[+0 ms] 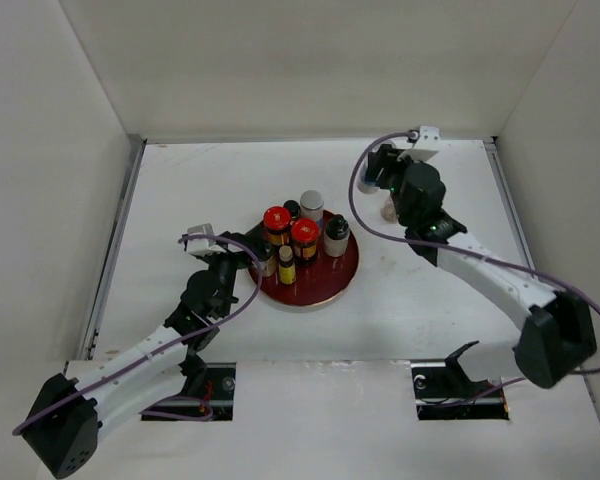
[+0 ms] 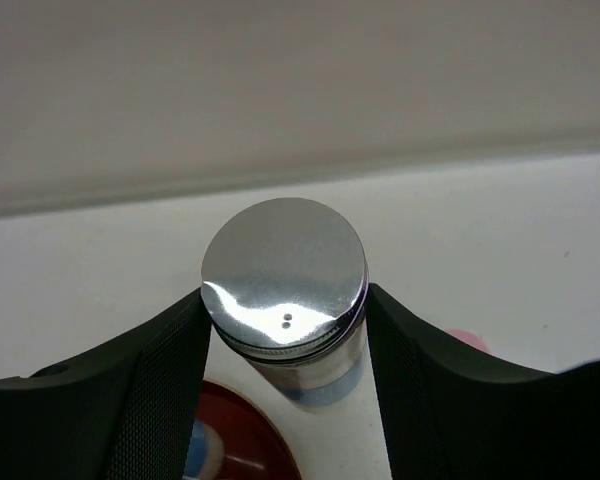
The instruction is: Organize the condiment bottles
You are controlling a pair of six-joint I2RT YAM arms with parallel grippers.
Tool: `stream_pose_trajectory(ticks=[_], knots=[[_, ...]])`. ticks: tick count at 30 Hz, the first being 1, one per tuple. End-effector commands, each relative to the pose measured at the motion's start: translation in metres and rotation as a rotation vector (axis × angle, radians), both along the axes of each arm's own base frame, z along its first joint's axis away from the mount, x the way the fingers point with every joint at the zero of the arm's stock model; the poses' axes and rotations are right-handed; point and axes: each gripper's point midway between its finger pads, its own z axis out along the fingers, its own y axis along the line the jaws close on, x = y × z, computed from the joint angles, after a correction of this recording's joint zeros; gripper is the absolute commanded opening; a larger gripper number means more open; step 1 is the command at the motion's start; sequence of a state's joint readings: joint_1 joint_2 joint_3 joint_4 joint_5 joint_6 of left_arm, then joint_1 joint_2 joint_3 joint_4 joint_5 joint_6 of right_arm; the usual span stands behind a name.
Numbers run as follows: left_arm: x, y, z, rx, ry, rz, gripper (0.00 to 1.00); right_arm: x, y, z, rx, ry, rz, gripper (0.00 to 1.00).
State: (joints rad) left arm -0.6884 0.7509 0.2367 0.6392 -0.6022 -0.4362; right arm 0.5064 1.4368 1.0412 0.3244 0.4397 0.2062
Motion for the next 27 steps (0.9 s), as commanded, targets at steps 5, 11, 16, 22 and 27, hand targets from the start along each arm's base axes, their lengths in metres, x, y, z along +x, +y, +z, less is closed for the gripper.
stream_pose_trajectory(ticks=[5,11,16,22,27], knots=[[0.001,0.008,0.008,-0.066,-0.035,0.023,0.86,-0.085,0.001,0.112,0.197,-0.293,0.083,0.49],[0.001,0.016,0.009,-0.087,-0.045,0.045,0.86,-0.153,0.023,0.102,0.199,-0.251,0.235,0.49],[0.004,0.02,0.005,-0.091,-0.033,0.059,0.86,-0.183,0.062,0.078,0.197,-0.196,0.37,0.49],[0.006,0.024,0.003,-0.094,-0.027,0.075,0.86,-0.18,0.112,0.019,0.22,-0.104,0.444,0.49],[0.006,0.026,0.001,-0.094,-0.026,0.08,0.86,-0.18,0.141,-0.003,0.214,-0.088,0.474,0.49]])
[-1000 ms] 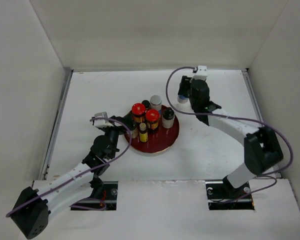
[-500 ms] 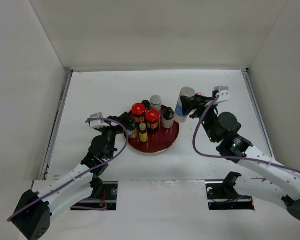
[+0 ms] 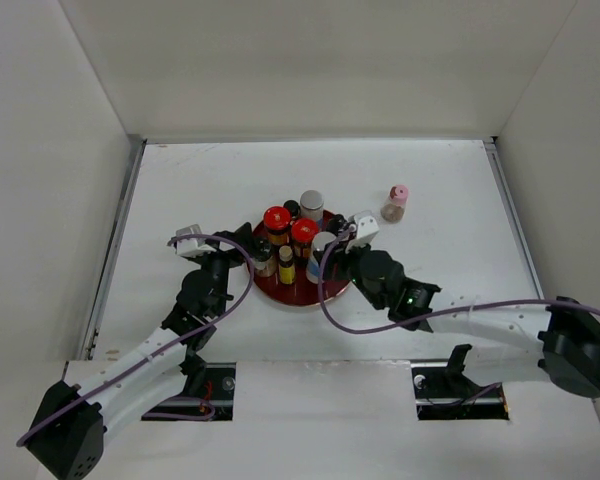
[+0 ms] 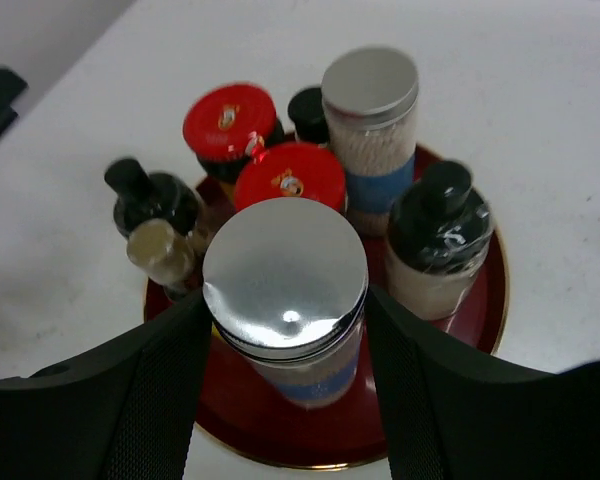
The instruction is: Organize the condiment bottles
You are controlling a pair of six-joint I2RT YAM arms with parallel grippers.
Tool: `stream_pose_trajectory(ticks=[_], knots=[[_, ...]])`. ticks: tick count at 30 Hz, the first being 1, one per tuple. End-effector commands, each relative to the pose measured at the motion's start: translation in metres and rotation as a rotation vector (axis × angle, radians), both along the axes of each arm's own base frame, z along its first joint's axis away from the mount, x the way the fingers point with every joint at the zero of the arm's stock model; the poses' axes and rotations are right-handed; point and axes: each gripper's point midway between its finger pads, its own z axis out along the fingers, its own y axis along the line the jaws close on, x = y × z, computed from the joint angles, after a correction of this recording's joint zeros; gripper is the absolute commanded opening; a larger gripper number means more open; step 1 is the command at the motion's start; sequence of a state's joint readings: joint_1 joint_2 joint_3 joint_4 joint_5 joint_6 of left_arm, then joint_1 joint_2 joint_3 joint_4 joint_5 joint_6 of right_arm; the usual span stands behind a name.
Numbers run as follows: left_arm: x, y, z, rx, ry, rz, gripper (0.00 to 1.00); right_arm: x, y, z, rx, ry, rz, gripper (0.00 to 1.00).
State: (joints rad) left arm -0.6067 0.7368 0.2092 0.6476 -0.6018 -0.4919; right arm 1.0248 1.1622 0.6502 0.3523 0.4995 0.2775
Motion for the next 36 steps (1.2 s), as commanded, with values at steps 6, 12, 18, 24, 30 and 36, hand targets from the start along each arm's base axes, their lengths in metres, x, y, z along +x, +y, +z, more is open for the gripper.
stream_pose_trajectory(ticks=[6,12,18,24,30,36], knots=[[0.0,0.003,0.006,-0.04,-0.032,0.005,0.86,0.002,0.037,0.038,0.219,-0.09,0.012,0.49],[0.0,0.004,0.008,-0.043,-0.035,0.01,0.86,-0.007,0.053,0.011,0.167,-0.08,0.014,0.49],[0.001,0.002,0.007,-0.039,-0.03,0.004,0.86,-0.015,0.057,-0.014,0.114,-0.061,-0.005,0.5],[0.001,0.001,0.006,-0.037,-0.028,0.002,0.86,-0.02,0.053,-0.022,0.082,-0.065,-0.019,0.55],[0.001,-0.001,0.005,-0.035,-0.023,-0.001,0.86,-0.024,0.044,-0.022,0.095,-0.062,-0.021,0.65],[0.002,-0.001,0.003,-0.037,-0.018,-0.001,0.87,-0.026,0.04,-0.016,0.108,-0.067,-0.012,0.77]])
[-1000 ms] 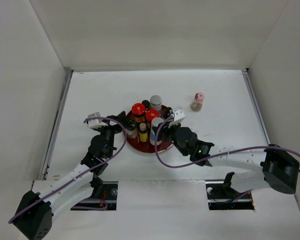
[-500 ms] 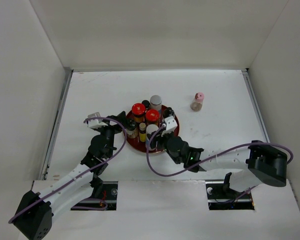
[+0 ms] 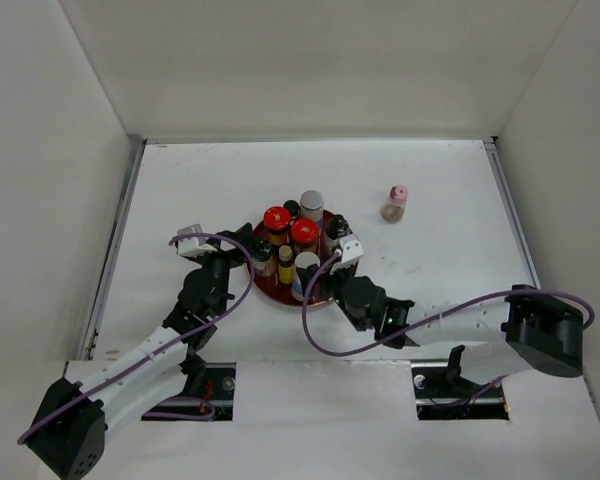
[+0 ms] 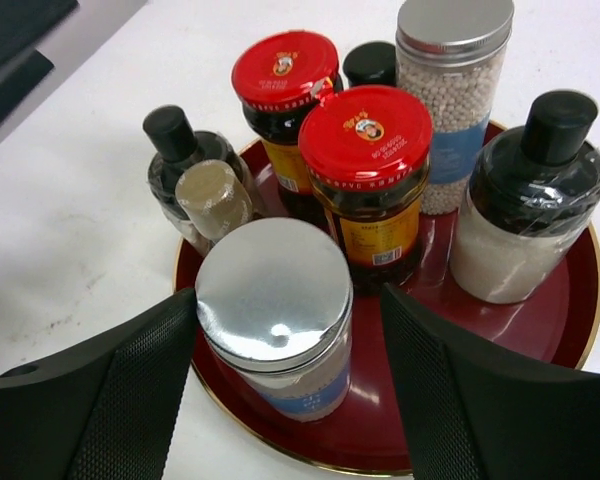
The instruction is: Organize the condiment bottles
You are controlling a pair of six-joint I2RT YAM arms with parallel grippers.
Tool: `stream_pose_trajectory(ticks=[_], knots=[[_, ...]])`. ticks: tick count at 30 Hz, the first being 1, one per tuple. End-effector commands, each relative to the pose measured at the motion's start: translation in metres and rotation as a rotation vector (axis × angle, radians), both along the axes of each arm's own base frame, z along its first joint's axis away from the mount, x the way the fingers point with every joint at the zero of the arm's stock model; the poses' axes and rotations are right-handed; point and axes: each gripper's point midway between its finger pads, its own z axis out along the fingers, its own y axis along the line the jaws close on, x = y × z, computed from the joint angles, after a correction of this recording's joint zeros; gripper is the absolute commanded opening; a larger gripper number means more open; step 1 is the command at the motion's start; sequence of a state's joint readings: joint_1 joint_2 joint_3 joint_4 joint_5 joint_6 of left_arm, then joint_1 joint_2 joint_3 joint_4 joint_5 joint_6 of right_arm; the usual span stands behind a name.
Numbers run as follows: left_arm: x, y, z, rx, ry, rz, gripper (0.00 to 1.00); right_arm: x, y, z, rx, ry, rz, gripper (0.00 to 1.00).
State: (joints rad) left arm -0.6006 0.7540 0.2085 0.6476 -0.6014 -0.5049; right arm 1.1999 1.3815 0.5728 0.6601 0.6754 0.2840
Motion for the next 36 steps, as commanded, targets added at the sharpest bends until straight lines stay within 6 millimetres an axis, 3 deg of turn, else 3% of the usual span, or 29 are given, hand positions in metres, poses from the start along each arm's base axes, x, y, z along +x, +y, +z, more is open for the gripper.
stream_pose_trajectory(ticks=[1,6,9,12,14,16,18,20,21,22,26,32,36], knots=[[0.0,-0.002,0.008,-0.034,-0.032,-0.007,0.87,0.0,-0.003,0.037,0.117,-0.05,-0.008,0.78],[-0.001,0.0,0.009,-0.037,-0.038,-0.004,0.87,0.019,-0.036,0.087,0.242,-0.112,-0.05,0.78],[-0.001,0.001,0.011,-0.042,-0.044,-0.003,0.87,0.045,-0.072,0.103,0.291,-0.131,-0.133,0.61],[-0.003,-0.001,0.012,-0.045,-0.049,-0.01,0.87,0.083,-0.12,0.102,0.265,-0.105,-0.298,0.33],[-0.003,-0.001,0.012,-0.045,-0.049,-0.01,0.87,0.11,-0.152,0.092,0.221,-0.065,-0.42,0.3],[-0.004,-0.002,0.012,-0.044,-0.048,-0.015,0.87,0.131,-0.175,0.079,0.154,-0.008,-0.503,0.34],[-0.005,-0.003,0.012,-0.045,-0.05,-0.023,0.87,0.152,-0.194,0.062,0.073,0.044,-0.57,0.48],[-0.005,-0.004,0.012,-0.047,-0.05,-0.024,0.87,0.17,-0.212,0.04,0.0,0.094,-0.627,0.7],[-0.005,-0.004,0.012,-0.047,-0.05,-0.026,0.87,0.177,-0.215,0.033,-0.022,0.113,-0.636,0.73],[-0.005,-0.005,0.011,-0.047,-0.049,-0.029,0.87,0.188,-0.221,0.019,-0.062,0.151,-0.648,0.75],[-0.005,-0.005,0.01,-0.045,-0.044,-0.031,0.87,0.213,-0.232,-0.003,-0.095,0.214,-0.685,0.78],[-0.005,-0.004,0.009,-0.046,-0.043,-0.026,0.87,0.24,-0.238,-0.006,-0.08,0.213,-0.7,0.78],[-0.004,-0.004,0.008,-0.045,-0.042,-0.025,0.87,0.25,-0.24,-0.014,-0.071,0.235,-0.692,0.71]])
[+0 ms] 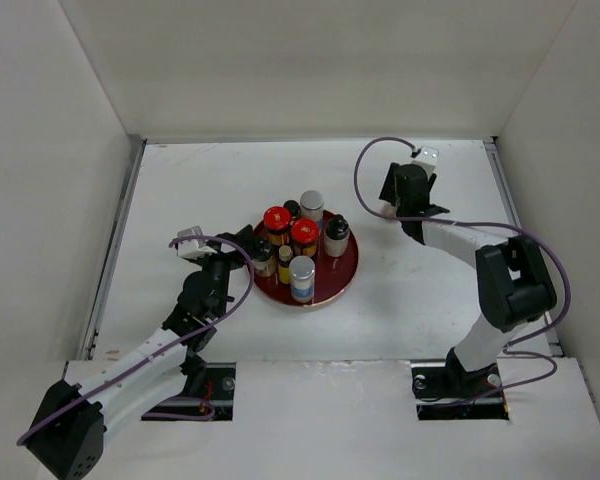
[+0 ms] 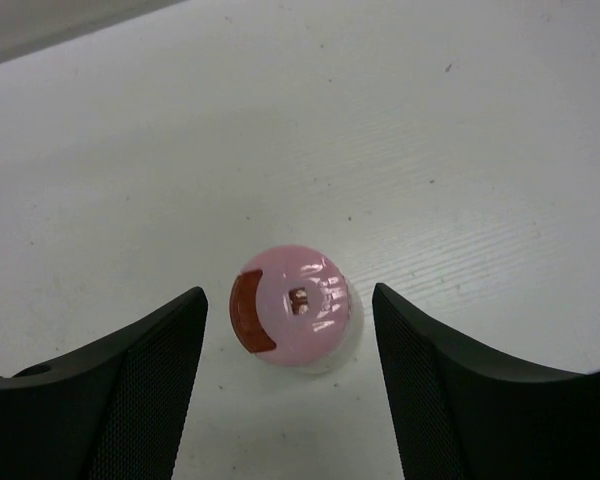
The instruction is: Organize the condiment bottles
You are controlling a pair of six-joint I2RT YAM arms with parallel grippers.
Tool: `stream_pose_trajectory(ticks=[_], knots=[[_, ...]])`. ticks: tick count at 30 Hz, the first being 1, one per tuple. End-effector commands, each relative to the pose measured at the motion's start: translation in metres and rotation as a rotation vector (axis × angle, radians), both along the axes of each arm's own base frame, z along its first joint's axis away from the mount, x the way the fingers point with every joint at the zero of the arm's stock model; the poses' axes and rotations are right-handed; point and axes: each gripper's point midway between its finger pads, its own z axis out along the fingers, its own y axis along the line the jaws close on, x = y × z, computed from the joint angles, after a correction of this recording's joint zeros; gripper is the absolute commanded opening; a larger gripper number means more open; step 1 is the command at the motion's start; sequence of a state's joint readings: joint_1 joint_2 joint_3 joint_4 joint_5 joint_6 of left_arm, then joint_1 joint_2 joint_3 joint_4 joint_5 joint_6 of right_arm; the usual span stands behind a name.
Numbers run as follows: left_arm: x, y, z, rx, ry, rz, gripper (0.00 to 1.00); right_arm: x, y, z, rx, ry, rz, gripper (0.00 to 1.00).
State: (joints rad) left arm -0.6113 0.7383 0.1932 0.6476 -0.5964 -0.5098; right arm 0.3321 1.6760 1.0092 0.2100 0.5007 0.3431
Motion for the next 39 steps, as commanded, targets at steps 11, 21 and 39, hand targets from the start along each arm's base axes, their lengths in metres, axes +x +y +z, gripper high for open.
stream_pose_trajectory(ticks=[11,21,39], knots=[[0.001,-0.001,0.009,-0.039,-0.035,-0.006,0.87,0.015,0.006,0.013,0.054,-0.021,0.028,0.49],[0.0,-0.002,0.008,-0.046,-0.031,-0.008,0.87,-0.058,0.021,0.086,0.106,-0.191,0.06,0.38],[0.004,0.012,0.009,-0.044,-0.038,0.043,0.87,-0.221,0.152,0.068,0.23,-0.117,0.532,0.39]])
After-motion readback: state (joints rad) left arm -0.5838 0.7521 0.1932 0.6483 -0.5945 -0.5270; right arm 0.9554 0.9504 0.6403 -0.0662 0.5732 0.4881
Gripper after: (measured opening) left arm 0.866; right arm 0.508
